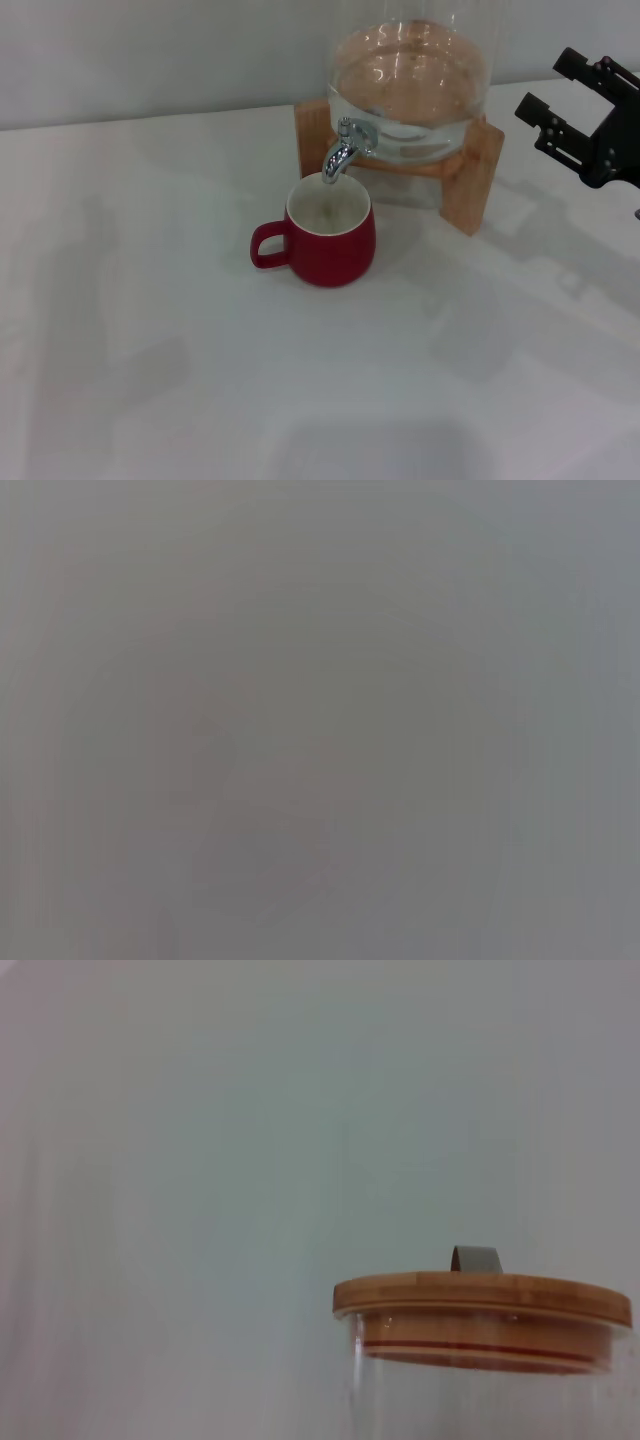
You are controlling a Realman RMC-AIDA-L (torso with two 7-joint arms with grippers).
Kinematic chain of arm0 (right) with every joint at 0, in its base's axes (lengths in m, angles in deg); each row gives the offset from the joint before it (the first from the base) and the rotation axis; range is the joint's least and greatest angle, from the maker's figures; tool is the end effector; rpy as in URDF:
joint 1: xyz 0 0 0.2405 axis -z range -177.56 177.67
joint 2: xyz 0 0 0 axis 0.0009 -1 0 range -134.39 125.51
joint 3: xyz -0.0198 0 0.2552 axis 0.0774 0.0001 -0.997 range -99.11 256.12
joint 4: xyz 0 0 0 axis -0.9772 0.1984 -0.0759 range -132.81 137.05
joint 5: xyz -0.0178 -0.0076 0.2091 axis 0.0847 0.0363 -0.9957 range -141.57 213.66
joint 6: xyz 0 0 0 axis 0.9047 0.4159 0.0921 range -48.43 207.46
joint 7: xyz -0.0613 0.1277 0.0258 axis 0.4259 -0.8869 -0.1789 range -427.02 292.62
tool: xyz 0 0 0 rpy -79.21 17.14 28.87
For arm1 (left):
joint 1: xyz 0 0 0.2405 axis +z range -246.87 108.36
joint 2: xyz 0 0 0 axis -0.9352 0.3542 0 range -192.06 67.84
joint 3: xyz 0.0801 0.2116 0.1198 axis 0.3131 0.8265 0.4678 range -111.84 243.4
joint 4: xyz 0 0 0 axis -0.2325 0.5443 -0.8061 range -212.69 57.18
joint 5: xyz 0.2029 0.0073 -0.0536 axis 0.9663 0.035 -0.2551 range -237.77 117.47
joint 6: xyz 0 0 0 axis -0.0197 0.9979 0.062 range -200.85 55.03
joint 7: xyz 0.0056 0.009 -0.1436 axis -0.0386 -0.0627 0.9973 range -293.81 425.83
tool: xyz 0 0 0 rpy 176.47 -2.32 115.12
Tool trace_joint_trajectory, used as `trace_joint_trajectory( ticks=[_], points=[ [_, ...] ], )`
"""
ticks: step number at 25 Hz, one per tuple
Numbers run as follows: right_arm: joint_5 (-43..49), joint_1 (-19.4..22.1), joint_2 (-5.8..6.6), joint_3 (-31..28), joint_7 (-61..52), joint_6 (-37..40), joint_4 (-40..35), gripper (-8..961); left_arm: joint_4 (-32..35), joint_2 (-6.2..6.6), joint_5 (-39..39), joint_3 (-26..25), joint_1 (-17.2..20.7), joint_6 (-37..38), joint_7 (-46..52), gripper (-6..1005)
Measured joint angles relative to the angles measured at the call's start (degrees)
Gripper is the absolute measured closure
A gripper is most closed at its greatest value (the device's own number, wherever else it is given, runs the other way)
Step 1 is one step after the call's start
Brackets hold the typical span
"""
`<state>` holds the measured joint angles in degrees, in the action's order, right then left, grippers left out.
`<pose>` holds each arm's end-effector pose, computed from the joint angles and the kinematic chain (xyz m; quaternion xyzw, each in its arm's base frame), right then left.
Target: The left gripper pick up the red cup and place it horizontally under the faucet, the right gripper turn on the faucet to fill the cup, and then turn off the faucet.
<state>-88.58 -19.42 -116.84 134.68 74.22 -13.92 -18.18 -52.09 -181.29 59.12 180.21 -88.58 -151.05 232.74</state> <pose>0.2946 0.3030 0.0662 -0.7957 0.0502 0.4392 0.4140 -0.3173 0.3252 0.0627 -0.4689 -0.1715 -0.3285 0.8018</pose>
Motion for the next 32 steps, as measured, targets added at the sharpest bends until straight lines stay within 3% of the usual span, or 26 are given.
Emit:
trace_joint_trajectory(
  ticks=[32],
  points=[
    [0.3,0.2,-1.02,1.5,-0.2,-2.4,0.2,265,-0.1,0.00,0.0,0.1,0.0,0.0,0.0,302]
  ],
)
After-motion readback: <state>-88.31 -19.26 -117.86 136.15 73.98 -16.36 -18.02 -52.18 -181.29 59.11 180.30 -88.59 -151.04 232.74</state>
